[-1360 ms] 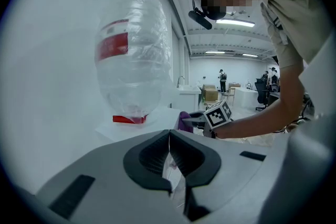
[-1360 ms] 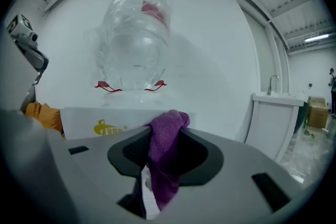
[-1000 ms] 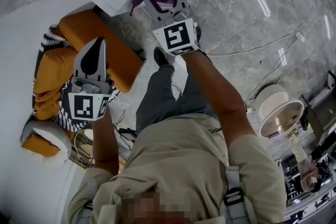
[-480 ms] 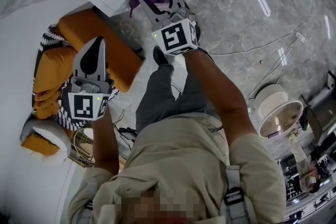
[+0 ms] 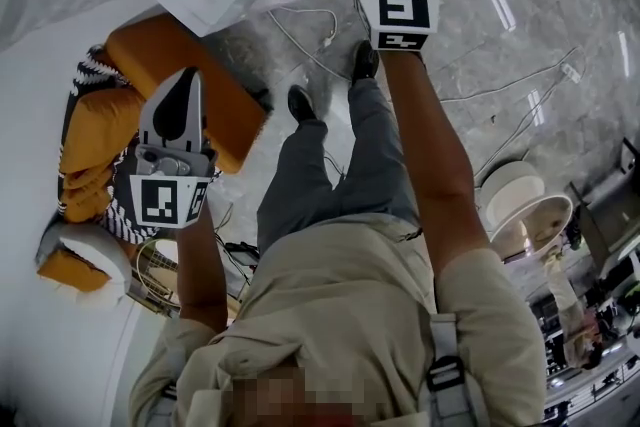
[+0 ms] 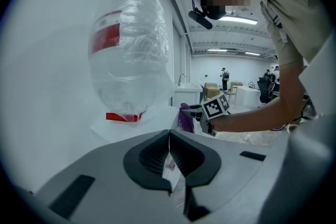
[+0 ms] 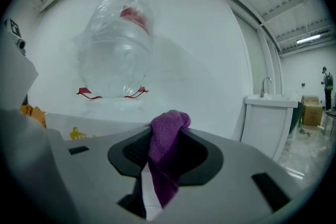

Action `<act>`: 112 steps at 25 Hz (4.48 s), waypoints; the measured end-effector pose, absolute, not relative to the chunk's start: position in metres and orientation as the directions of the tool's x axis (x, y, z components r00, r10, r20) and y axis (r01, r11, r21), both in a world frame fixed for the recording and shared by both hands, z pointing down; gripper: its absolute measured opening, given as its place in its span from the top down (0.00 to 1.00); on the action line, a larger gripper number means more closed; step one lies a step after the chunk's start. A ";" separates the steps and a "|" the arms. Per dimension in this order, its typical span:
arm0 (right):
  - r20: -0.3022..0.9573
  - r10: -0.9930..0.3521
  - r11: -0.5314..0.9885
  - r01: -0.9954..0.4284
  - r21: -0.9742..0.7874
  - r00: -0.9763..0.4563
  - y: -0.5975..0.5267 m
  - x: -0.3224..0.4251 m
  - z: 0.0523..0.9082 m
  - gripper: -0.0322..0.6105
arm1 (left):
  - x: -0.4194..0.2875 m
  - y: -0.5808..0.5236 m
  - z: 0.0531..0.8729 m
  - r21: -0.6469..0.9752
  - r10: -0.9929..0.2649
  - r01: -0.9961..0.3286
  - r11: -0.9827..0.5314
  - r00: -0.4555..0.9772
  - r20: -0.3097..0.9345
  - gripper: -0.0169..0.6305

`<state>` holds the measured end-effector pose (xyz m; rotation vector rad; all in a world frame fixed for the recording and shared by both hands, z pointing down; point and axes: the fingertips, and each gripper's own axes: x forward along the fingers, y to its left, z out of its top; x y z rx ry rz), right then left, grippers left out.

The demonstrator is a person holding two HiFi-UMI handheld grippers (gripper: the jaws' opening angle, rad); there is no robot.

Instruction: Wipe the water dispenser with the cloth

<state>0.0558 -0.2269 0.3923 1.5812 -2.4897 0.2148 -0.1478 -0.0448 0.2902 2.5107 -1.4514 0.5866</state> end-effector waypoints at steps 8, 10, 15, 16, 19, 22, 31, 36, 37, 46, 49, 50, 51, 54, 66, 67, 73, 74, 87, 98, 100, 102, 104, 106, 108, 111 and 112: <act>0.140 -0.883 0.447 -0.894 -0.035 -0.448 -0.225 0.047 0.358 0.73 | -0.143 -0.051 0.297 -0.033 -0.784 -0.863 -0.504 0.441 0.436 0.94; 0.140 -0.887 0.437 -0.898 -0.053 -0.440 -0.228 0.049 0.367 0.73 | -0.142 -0.052 0.300 -0.031 -0.782 -0.863 -0.504 0.441 0.441 0.94; 0.263 -0.868 0.413 -0.907 -0.086 -0.420 -0.230 0.056 0.437 0.73 | -0.137 -0.054 0.307 -0.030 -0.775 -0.859 -0.511 0.445 0.449 0.94; 0.296 -0.857 0.408 -0.907 -0.106 -0.421 -0.229 0.057 0.454 0.73 | -0.135 -0.054 0.309 -0.030 -0.773 -0.859 -0.511 0.445 0.453 0.94; 0.329 -0.842 0.405 -0.904 -0.137 -0.427 -0.229 0.061 0.473 0.73 | -0.132 -0.055 0.314 -0.031 -0.769 -0.859 -0.511 0.442 0.462 0.94; 0.280 -0.857 0.414 -0.902 -0.122 -0.431 -0.229 0.061 0.457 0.73 | -0.131 -0.055 0.320 -0.030 -0.766 -0.859 -0.511 0.439 0.470 0.94; 0.297 -0.847 0.419 -0.898 -0.136 -0.440 -0.229 0.060 0.500 0.73 | -0.120 -0.054 0.344 -0.017 -0.753 -0.857 -0.515 0.442 0.488 0.94; 0.373 -0.812 0.430 -0.892 -0.141 -0.450 -0.227 0.058 0.550 0.73 | -0.123 -0.054 0.359 -0.018 -0.752 -0.864 -0.503 0.428 0.501 0.94; 0.385 -0.807 0.426 -0.893 -0.147 -0.449 -0.228 0.058 0.558 0.73 | -0.124 -0.054 0.361 -0.019 -0.752 -0.864 -0.502 0.426 0.504 0.94; 0.410 -0.795 0.430 -0.892 -0.138 -0.446 -0.229 0.059 0.598 0.73 | -0.125 -0.057 0.391 -0.003 -0.740 -0.872 -0.490 0.414 0.529 0.94; 0.452 -0.782 0.410 -0.900 -0.145 -0.429 -0.228 0.062 0.630 0.73 | -0.126 -0.058 0.398 -0.005 -0.739 -0.872 -0.490 0.413 0.532 0.94; 0.459 -0.778 0.407 -0.901 -0.149 -0.428 -0.229 0.062 0.637 0.73 | -0.127 -0.059 0.400 -0.010 -0.743 -0.874 -0.486 0.408 0.530 0.94; 0.463 -0.775 0.407 -0.901 -0.153 -0.429 -0.230 0.062 0.642 0.73 | -0.129 -0.060 0.401 -0.018 -0.751 -0.877 -0.480 0.400 0.526 0.94; 0.485 -0.760 0.407 -0.899 -0.164 -0.432 -0.230 0.061 0.658 0.73 | -0.135 -0.061 0.400 -0.049 -0.778 -0.889 -0.455 0.370 0.508 0.94; 0.663 -0.549 0.467 -0.845 -0.261 -0.509 -0.195 0.023 0.752 0.73 | -0.148 -0.051 0.400 -0.051 -0.808 -0.912 -0.407 0.333 0.485 0.94; 0.664 -0.547 0.469 -0.843 -0.262 -0.510 -0.193 0.021 0.752 0.73 | -0.150 -0.051 0.399 -0.050 -0.810 -0.914 -0.404 0.332 0.484 0.94; 0.666 -0.521 0.498 -0.824 -0.271 -0.534 -0.166 -0.003 0.752 0.73 | -0.152 -0.049 0.401 -0.038 -0.806 -0.912 -0.408 0.340 0.484 0.94; 0.666 -0.521 0.494 -0.825 -0.275 -0.534 -0.163 -0.006 0.753 0.73 | -0.152 -0.049 0.401 -0.037 -0.805 -0.911 -0.410 0.343 0.484 0.94; 0.671 -0.351 0.676 -0.673 -0.301 -0.653 -0.096 -0.090 0.750 0.73 | -0.158 -0.046 0.406 -0.021 -0.799 -0.905 -0.425 0.365 0.478 0.94; 0.682 -0.399 0.628 -0.725 -0.284 -0.613 -0.098 -0.090 0.754 0.73 | -0.176 -0.036 0.407 -0.012 -0.804 -0.908 -0.418 0.364 0.469 0.94; 0.687 -0.410 0.606 -0.742 -0.287 -0.600 -0.100 -0.089 0.755 0.73 | -0.180 -0.033 0.408 -0.009 -0.805 -0.909 -0.417 0.364 0.468 0.94; 0.681 -0.389 0.608 -0.728 -0.316 -0.621 -0.093 -0.100 0.754 0.73 | -0.183 -0.030 0.409 -0.007 -0.805 -0.909 -0.417 0.366 0.466 0.94; 0.654 -0.356 0.590 -0.703 -0.396 -0.667 -0.084 -0.117 0.754 0.73 | -0.186 -0.027 0.409 -0.003 -0.804 -0.908 -0.419 0.370 0.466 0.94; 0.612 -0.350 0.511 -0.692 -0.509 -0.709 -0.079 -0.130 0.755 0.73 | -0.189 -0.027 0.407 0.000 -0.804 -0.907 -0.421 0.373 0.463 0.94; 0.578 -0.369 0.391 -0.686 -0.613 -0.727 -0.079 -0.135 0.753 0.73 | -0.194 -0.026 0.403 0.000 -0.805 -0.906 -0.423 0.375 0.460 0.94; 0.532 -0.406 0.279 -0.656 -0.702 -0.743 -0.079 -0.137 0.741 0.73 | -0.201 -0.024 0.399 -0.002 -0.806 -0.905 -0.426 0.379 0.455 0.94; 0.517 -0.419 0.258 -0.644 -0.720 -0.746 -0.078 -0.137 0.736 0.74 | -0.202 -0.023 0.398 -0.001 -0.805 -0.904 -0.428 0.381 0.454 0.94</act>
